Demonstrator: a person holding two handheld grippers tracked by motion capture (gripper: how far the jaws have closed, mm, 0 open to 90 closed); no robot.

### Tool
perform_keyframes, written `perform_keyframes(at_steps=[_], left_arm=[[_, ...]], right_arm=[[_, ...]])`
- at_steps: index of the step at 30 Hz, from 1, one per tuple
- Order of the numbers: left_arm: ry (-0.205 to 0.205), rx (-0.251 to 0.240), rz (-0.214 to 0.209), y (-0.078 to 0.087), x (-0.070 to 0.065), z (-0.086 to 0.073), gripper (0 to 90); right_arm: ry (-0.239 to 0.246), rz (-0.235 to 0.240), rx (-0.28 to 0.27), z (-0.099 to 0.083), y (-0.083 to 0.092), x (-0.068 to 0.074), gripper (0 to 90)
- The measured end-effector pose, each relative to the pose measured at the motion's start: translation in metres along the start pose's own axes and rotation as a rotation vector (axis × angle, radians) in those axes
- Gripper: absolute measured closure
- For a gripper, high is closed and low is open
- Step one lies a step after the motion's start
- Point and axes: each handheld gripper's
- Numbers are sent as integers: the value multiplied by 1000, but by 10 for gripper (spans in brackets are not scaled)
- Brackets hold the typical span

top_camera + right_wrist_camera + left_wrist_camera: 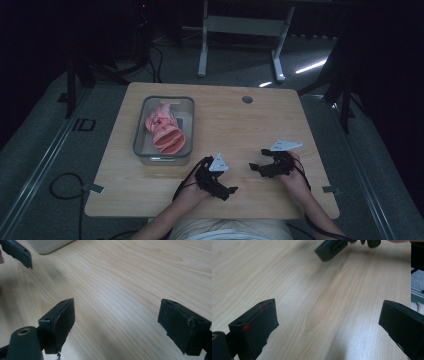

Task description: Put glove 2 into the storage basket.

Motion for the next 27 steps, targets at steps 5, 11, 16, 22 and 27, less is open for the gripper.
perform_keyframes(at_steps=[5,11,16,22,27], left_arm=[[17,-35,-10,-1,-2,-8,16],[-1,-45,6,1,-4,-15,16],[4,-41,25,3,-2,-22,16],[-28,-15,31,0,-6,-24,16],[-33,-5,43,-1,-7,-25,16]], right_arm=[[-11,-17,-17,-8,5,-6,140],[0,-61,-52,-18,11,-9,139],[-5,-77,-65,-28,16,-13,139],[6,-96,-72,-35,19,-13,139],[21,-105,-72,-35,18,-12,139]])
Point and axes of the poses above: each handheld gripper's, and its own axes: y roughly backward along the jaws, z roughly out of its top, x roughly to its left, and after that the axes turned 8 degrees about -y, right-handed
